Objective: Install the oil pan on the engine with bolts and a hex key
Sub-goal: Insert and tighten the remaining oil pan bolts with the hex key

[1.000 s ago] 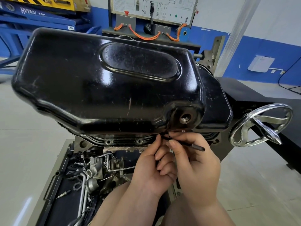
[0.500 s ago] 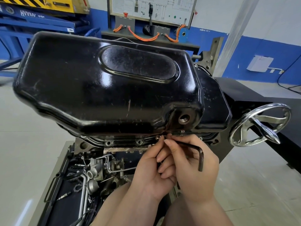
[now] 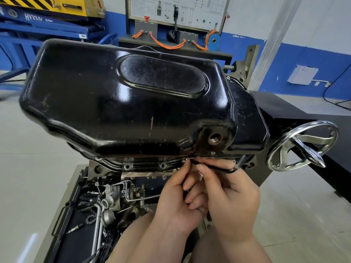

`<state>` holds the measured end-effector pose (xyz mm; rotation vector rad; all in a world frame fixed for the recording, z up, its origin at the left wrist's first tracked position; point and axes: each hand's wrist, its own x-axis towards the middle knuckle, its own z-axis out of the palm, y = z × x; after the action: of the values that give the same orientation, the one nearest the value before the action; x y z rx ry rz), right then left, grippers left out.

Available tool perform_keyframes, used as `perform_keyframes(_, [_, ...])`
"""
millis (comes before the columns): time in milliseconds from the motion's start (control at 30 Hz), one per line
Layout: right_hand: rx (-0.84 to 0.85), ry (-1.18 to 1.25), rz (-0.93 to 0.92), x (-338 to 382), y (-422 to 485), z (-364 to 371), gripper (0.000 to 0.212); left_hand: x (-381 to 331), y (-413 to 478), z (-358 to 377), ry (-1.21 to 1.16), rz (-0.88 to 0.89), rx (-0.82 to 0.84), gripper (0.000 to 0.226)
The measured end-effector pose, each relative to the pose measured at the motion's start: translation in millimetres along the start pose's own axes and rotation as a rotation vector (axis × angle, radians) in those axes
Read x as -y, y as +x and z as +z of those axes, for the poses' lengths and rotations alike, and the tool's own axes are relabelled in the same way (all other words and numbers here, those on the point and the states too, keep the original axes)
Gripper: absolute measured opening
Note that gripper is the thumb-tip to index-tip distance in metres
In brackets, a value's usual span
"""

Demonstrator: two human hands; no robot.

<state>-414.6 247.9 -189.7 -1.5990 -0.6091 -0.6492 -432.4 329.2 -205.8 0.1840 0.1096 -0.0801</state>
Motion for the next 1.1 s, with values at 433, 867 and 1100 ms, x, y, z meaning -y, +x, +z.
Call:
perform_keyframes(433, [0.065, -0.036, -0.038, 3.2, -2.6, -2.8, 0.025, 3.7, -2.7, 2.7, 0.013, 0.021, -0.052, 0.029])
perform_keyframes(867, [0.123, -0.033, -0.084, 0.1, -5.2, -6.2, 0.040, 5.9, -1.2, 1.7, -0.029, 0.013, -0.021, 0.028])
perform_keyframes(1100, [0.031, 0.014, 0.034, 4.4, 3.0, -0.9, 0.008, 5.4, -2.4, 2.3, -0.004, 0.009, -0.009, 0.022])
